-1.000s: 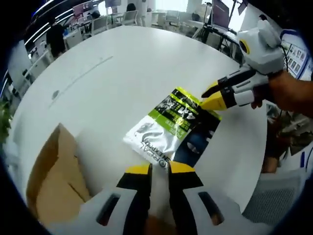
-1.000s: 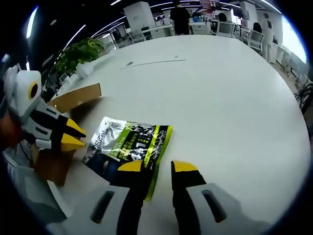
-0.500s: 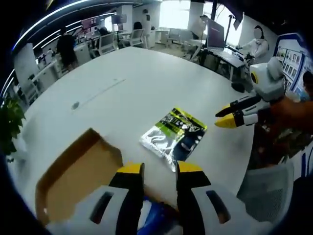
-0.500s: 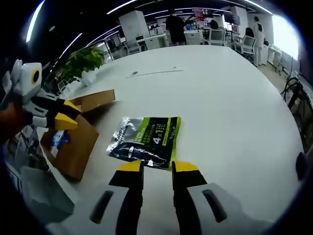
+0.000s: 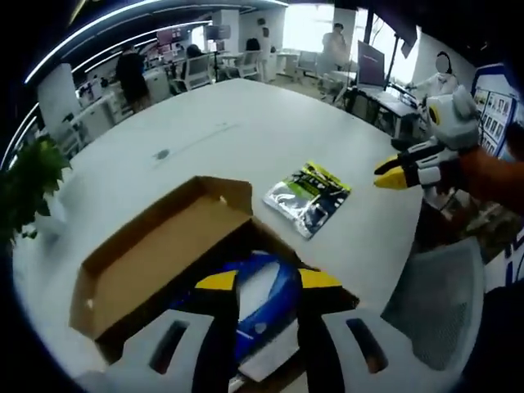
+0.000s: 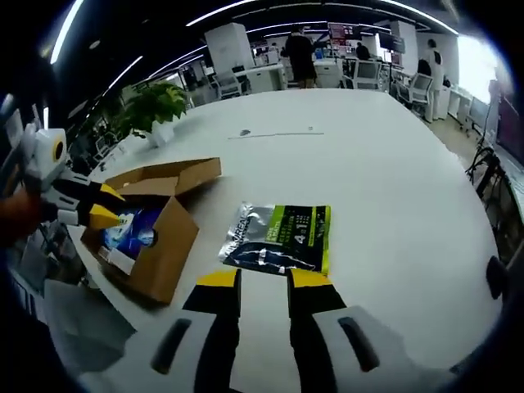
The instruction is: Operate the shoe box by opening the lid, removing the specified soft item, and placing it in the target area until the item is outside and the box remains undamaged.
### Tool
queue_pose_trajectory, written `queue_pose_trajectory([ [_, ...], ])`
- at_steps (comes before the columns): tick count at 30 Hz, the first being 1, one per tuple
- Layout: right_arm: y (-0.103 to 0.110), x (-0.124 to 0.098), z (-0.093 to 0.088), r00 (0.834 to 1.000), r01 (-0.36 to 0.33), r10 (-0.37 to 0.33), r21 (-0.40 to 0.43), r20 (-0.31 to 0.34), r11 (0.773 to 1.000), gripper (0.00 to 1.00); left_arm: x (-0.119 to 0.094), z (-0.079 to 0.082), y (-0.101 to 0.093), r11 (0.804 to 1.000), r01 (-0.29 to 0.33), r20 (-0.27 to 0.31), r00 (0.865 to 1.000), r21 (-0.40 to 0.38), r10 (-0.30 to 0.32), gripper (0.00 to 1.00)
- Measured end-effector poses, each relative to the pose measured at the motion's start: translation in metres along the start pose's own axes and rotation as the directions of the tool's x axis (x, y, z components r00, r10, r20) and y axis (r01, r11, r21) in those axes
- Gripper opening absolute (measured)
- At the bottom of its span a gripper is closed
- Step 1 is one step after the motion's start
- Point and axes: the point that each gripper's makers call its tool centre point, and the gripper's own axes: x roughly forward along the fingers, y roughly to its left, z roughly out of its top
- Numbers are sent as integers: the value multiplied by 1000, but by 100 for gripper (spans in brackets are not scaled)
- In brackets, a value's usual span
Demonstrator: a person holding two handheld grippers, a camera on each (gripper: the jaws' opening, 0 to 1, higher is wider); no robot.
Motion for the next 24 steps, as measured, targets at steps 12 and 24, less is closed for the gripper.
queue_pose_trajectory([
  [12, 73, 9, 0, 998, -54, 53, -60, -17, 997, 19, -46, -56, 47, 994, -67, -6, 998, -91, 67, 26],
  [24, 132, 23, 4, 995, -101, 96, -126, -41, 987, 19, -84, -98, 83, 980, -129, 1, 991, -149, 131, 27],
])
